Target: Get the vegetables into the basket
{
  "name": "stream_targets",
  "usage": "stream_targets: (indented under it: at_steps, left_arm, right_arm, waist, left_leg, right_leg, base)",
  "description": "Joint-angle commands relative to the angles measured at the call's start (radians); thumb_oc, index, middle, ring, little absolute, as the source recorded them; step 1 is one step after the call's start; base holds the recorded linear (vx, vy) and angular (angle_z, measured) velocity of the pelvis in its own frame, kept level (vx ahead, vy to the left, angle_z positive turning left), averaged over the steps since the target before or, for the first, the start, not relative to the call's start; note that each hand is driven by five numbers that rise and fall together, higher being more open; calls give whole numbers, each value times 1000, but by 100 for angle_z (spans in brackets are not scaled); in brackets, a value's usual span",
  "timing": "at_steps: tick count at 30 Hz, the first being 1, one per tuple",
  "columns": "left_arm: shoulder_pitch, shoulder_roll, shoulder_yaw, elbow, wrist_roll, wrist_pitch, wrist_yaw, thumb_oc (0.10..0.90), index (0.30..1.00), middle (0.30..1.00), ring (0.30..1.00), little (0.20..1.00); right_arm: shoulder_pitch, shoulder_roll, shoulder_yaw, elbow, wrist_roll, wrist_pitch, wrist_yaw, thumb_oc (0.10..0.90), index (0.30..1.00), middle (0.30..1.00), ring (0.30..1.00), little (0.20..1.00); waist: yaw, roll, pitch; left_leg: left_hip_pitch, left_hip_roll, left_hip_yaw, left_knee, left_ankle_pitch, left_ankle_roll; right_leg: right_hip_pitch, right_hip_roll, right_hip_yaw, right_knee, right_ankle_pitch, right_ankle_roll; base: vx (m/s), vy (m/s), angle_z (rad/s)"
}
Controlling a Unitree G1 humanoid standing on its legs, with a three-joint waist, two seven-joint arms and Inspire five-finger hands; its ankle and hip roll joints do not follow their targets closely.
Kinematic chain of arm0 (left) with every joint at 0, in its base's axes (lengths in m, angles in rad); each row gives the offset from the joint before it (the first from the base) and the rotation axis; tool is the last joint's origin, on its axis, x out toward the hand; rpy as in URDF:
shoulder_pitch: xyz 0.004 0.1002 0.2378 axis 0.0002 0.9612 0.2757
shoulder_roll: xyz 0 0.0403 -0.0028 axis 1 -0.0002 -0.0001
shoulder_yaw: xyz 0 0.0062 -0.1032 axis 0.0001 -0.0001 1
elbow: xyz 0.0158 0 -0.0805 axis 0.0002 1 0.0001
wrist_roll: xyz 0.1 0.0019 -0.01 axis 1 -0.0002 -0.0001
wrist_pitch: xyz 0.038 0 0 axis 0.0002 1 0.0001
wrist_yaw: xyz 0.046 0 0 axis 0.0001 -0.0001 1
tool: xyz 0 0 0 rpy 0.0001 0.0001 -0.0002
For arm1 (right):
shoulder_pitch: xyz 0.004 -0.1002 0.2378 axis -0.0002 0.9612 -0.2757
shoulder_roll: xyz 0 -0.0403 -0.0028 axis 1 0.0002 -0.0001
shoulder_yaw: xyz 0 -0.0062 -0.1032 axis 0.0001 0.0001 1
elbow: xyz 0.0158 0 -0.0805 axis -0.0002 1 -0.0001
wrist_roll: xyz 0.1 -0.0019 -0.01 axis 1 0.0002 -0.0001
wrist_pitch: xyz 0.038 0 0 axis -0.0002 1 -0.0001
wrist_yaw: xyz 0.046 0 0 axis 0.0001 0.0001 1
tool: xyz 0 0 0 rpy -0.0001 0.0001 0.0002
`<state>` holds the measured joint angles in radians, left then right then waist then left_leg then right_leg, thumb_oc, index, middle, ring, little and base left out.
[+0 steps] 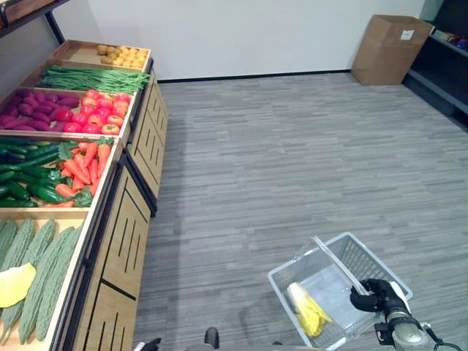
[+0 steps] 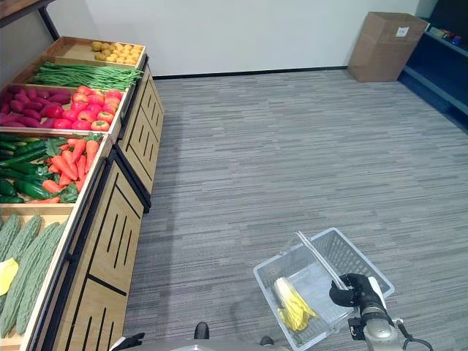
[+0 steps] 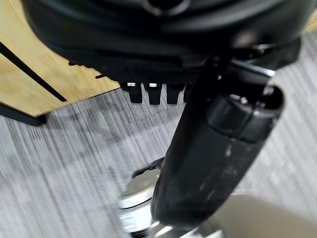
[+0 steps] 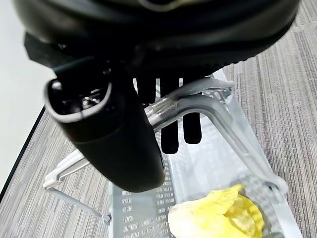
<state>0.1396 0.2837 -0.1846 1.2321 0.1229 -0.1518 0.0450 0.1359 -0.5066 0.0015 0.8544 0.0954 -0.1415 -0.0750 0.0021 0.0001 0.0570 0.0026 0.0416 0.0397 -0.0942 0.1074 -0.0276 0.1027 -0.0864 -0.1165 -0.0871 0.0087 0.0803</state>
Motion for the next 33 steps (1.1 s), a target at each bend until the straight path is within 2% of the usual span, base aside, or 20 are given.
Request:
stream_targets:
  at_steps: [1,8,9,26,28,31,33]
  left_arm:
    - [-80,32,16,8,49,-20,41,900,1000,1000,1000,1000]
    - [-79,15,18,15,55,-4,60,900,1000,1000,1000,1000]
    - [-97,59,59,-16,2,17,32,900,1000,1000,1000,1000]
    - [-81,43,44,-16,22,9,36,900,1000,1000,1000,1000]
    - [-81,42,41,-33,17,10,41,900,1000,1000,1000,1000]
    - [-91,47,48,-47,-5,15,57,900,1000,1000,1000,1000]
    - [-99,52,52,-59,-12,17,63,900,1000,1000,1000,1000]
  right_arm:
    - [-91,-41,-102,-90,73,-134,-56,400,300,300,300,300]
    - [-91,-29,-117,-70,106,-124,-69,400,300,300,300,300]
    - [-144,-2,-63,-23,102,-69,-19,400,300,300,300,300]
    - [-138,-59,-121,-6,36,-79,-89,400,300,300,300,300]
    - [-135,-63,-134,-8,19,-79,-114,400,300,300,300,300]
    - [-138,-57,-141,-21,4,-84,-141,400,300,300,300,300]
    - [-134,-53,-140,-27,3,-85,-145,400,300,300,300,300]
  waist:
    - [14,-50,-4]
    - [14,-50,5]
    - [20,-88,45]
    - [13,-69,46]
    - [15,-63,53]
    - [17,-49,86]
    - [21,-52,103]
  left_leg:
    - [55,52,22,7,-46,-62]
    - [51,55,17,7,-42,-66]
    - [26,78,92,7,-55,-58]
    - [42,85,96,7,-63,-64]
    - [43,93,94,7,-58,-65]
    - [50,119,82,11,-44,-63]
    - [28,128,67,58,-48,-68]
  right_leg:
    - [-20,-60,29,8,59,80]
    - [-18,-58,20,9,57,78]
    - [-89,-53,-62,0,102,82]
    - [-71,-58,-64,0,97,80]
    - [-77,-52,-65,27,83,75]
    - [-131,-33,-60,155,14,54]
    - [-132,-26,-62,169,0,42]
  base:
    - [0,0,0]
    - [0,0,0]
    - [0,0,0]
    - [17,-1,1]
    - [7,-51,0]
    - [-27,-84,-2]
    - [-7,-153,2]
